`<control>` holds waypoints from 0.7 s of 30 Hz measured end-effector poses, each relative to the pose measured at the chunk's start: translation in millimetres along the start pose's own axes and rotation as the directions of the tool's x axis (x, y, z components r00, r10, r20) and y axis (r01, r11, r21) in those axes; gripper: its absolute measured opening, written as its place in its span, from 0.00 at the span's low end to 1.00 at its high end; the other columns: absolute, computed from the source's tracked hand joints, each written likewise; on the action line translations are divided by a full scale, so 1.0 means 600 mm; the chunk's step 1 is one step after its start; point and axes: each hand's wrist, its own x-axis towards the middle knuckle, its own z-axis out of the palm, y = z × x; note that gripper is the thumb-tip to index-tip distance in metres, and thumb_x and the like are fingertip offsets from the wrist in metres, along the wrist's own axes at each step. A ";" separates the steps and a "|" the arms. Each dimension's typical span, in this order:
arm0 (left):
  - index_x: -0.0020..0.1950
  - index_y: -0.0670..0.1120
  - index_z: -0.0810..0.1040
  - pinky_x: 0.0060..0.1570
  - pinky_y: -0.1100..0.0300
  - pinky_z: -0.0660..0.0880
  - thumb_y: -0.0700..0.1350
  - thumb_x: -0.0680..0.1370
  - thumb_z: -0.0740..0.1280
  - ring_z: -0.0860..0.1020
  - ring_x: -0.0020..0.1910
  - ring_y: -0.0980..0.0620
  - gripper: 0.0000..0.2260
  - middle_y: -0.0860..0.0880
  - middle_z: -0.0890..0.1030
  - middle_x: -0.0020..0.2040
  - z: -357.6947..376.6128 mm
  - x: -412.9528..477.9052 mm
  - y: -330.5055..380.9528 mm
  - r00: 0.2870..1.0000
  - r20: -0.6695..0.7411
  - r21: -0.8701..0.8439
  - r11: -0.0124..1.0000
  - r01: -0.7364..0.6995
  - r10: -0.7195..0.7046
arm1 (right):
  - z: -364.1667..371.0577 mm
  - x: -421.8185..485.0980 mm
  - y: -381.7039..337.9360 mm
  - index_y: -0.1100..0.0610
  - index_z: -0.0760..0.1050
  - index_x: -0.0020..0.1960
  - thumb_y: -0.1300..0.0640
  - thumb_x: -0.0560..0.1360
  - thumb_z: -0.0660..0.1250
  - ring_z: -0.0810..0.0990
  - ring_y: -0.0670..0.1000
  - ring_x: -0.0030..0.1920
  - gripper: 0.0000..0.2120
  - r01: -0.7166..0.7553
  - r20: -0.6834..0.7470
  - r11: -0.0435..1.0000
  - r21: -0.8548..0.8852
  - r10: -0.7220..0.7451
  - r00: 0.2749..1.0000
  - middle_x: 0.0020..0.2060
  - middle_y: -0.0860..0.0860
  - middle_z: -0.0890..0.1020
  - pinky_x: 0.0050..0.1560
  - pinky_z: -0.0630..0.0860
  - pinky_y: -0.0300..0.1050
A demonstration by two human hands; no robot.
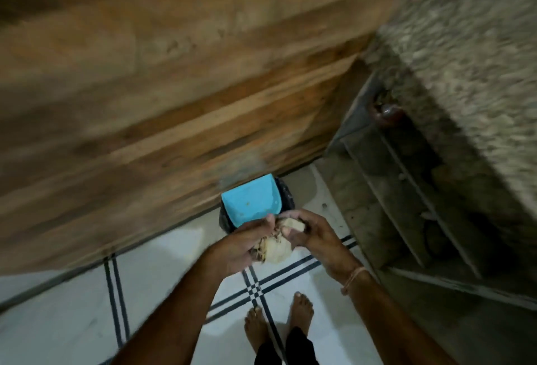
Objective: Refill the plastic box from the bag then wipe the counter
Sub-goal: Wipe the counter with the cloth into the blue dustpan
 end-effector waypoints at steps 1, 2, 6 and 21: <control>0.71 0.42 0.75 0.66 0.45 0.76 0.56 0.75 0.73 0.77 0.68 0.42 0.30 0.42 0.80 0.68 0.033 -0.023 0.020 1.000 0.025 0.023 1.000 0.002 -0.003 | -0.004 -0.031 -0.036 0.71 0.78 0.60 0.65 0.80 0.70 0.82 0.56 0.48 0.11 -0.006 -0.081 1.000 0.009 0.006 0.997 0.51 0.69 0.82 0.45 0.83 0.44; 0.69 0.42 0.76 0.68 0.41 0.73 0.56 0.72 0.75 0.78 0.67 0.43 0.30 0.43 0.80 0.66 0.072 -0.050 0.041 0.999 0.040 0.068 0.998 -0.003 0.000 | -0.010 -0.065 -0.073 0.71 0.78 0.57 0.64 0.80 0.71 0.82 0.57 0.46 0.11 -0.006 -0.170 1.000 0.024 0.010 0.985 0.49 0.68 0.83 0.44 0.84 0.46; 0.61 0.44 0.80 0.60 0.45 0.79 0.47 0.76 0.71 0.84 0.55 0.48 0.15 0.45 0.86 0.57 0.215 -0.129 0.102 0.994 0.090 0.179 0.981 -0.080 0.065 | -0.035 -0.182 -0.186 0.66 0.78 0.52 0.57 0.80 0.72 0.83 0.60 0.48 0.11 0.045 -0.444 0.981 0.187 0.044 0.895 0.48 0.65 0.85 0.51 0.84 0.56; 0.64 0.42 0.76 0.49 0.50 0.82 0.44 0.72 0.77 0.85 0.53 0.44 0.22 0.41 0.85 0.56 0.583 -0.122 0.193 0.905 0.141 0.323 0.846 -0.424 0.400 | -0.235 -0.354 -0.358 0.45 0.73 0.54 0.57 0.77 0.74 0.84 0.64 0.49 0.13 0.456 -0.833 0.872 0.175 -0.115 0.541 0.54 0.67 0.83 0.51 0.80 0.74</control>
